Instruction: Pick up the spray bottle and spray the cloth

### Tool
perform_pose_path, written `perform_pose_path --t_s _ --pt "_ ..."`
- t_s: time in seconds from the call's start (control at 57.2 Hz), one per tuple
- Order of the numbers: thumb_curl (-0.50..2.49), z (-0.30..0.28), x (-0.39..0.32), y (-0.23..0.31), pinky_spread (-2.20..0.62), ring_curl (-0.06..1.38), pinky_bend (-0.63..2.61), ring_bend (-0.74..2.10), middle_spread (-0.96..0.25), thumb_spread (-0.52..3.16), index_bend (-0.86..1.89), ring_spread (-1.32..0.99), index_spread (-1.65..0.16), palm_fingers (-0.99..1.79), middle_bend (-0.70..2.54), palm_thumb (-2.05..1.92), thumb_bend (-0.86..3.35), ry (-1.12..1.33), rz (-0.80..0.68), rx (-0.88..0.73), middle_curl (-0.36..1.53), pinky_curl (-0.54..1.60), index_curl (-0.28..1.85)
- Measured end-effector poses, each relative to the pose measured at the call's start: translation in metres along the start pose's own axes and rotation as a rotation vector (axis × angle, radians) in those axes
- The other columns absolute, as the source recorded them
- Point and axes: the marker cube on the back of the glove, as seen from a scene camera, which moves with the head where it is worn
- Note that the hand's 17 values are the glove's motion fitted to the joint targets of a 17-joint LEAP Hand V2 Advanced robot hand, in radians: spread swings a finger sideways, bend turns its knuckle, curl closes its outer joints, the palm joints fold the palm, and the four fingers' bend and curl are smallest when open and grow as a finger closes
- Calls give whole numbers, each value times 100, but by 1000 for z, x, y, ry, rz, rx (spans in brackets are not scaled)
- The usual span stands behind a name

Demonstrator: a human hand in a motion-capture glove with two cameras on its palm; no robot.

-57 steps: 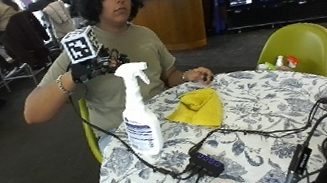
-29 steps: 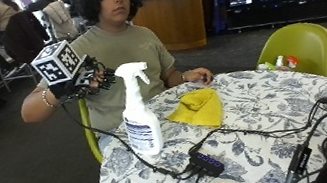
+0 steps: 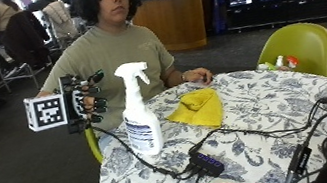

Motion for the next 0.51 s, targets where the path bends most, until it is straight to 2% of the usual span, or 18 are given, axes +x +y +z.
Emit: perform_pose_path --t_s 0.07,0.157,0.507 --pt "36 10 5 -8 22 32 32 43 -3 105 11 -9 -39 41 22 66 1 -67 30 48 35 35 20" --pt "37 22 10 -22 22 32 33 44 -2 103 11 -7 -39 41 21 70 0 -27 69 82 35 35 20" --pt "38 60 12 -94 17 33 29 44 -1 95 12 -7 -36 35 22 76 -3 -66 42 79 36 35 20"
